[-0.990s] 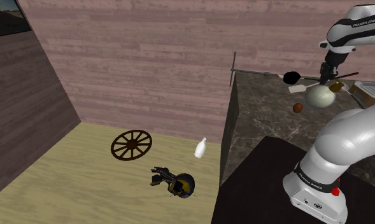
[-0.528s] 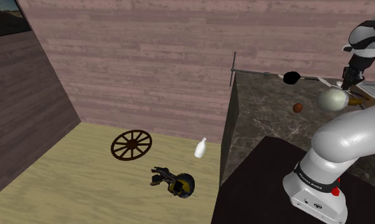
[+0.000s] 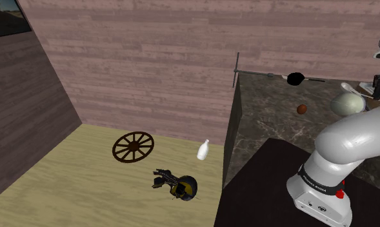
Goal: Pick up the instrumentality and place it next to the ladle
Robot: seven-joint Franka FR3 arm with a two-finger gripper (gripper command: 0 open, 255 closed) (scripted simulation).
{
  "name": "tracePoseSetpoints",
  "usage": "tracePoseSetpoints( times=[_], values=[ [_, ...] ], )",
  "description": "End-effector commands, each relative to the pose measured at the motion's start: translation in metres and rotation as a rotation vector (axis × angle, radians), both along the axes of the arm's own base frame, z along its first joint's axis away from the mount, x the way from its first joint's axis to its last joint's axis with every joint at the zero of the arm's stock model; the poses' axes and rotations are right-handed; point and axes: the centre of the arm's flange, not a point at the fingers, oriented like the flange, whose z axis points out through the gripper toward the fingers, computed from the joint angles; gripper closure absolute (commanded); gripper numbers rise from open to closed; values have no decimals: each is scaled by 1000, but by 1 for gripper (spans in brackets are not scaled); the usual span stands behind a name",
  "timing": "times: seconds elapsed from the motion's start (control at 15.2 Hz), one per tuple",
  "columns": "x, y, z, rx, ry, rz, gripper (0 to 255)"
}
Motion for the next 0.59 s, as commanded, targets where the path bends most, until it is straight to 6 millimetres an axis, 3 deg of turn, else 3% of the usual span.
tracePoseSetpoints(
  times=[0.0, 0.53],
  values=[
    [-29, -10, -1, 0, 1, 1, 255],
    [-129, -44, 0, 0, 1, 1, 255]
  ],
)
